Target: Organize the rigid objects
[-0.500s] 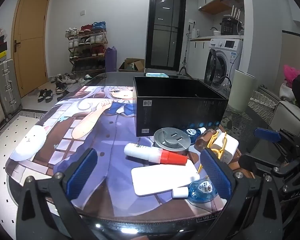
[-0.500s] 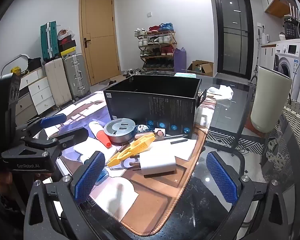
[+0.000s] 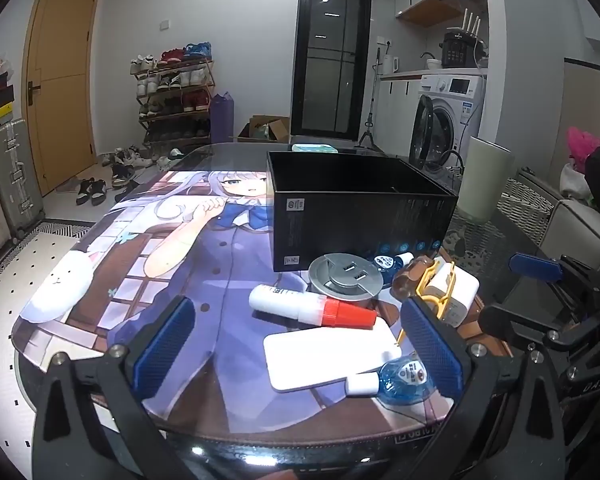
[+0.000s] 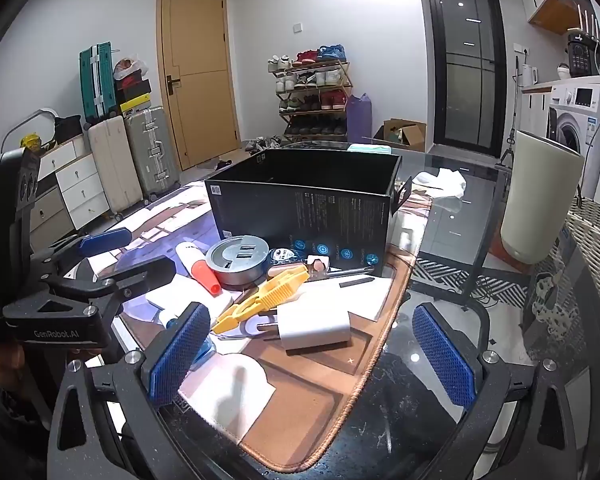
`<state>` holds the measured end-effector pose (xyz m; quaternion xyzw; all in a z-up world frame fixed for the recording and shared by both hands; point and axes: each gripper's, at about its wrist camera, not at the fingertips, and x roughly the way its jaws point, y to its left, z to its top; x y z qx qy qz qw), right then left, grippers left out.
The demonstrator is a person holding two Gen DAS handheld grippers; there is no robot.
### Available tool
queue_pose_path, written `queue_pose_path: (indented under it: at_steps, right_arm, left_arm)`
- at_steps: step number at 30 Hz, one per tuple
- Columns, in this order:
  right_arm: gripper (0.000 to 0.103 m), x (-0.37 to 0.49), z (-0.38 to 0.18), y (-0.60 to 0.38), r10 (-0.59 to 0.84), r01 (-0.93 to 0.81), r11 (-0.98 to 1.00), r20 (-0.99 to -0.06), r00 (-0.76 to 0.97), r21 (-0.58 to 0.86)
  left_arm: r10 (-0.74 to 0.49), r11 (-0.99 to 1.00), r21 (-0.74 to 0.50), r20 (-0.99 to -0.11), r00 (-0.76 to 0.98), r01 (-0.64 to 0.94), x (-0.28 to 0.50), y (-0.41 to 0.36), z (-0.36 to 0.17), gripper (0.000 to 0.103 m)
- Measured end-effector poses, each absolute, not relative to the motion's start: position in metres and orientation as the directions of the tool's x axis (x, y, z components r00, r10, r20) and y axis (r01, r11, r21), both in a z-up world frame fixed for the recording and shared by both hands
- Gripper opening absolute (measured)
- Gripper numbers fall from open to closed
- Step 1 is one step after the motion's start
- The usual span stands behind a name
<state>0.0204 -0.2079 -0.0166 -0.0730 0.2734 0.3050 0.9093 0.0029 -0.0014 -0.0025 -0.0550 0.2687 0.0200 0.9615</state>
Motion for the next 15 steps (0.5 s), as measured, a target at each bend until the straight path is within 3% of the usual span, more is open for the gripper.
queue_pose_path:
  at_steps: [15]
  right_arm:
    - [0.103, 0.0225, -0.0178, -0.2084, 0.514, -0.595, 0.803, -0.548, 0.66, 0.037]
  left_arm:
    - [0.014, 0.994, -0.082, -0.527, 0.85, -0.067, 0.0054, -0.0016, -0.0055, 0.103]
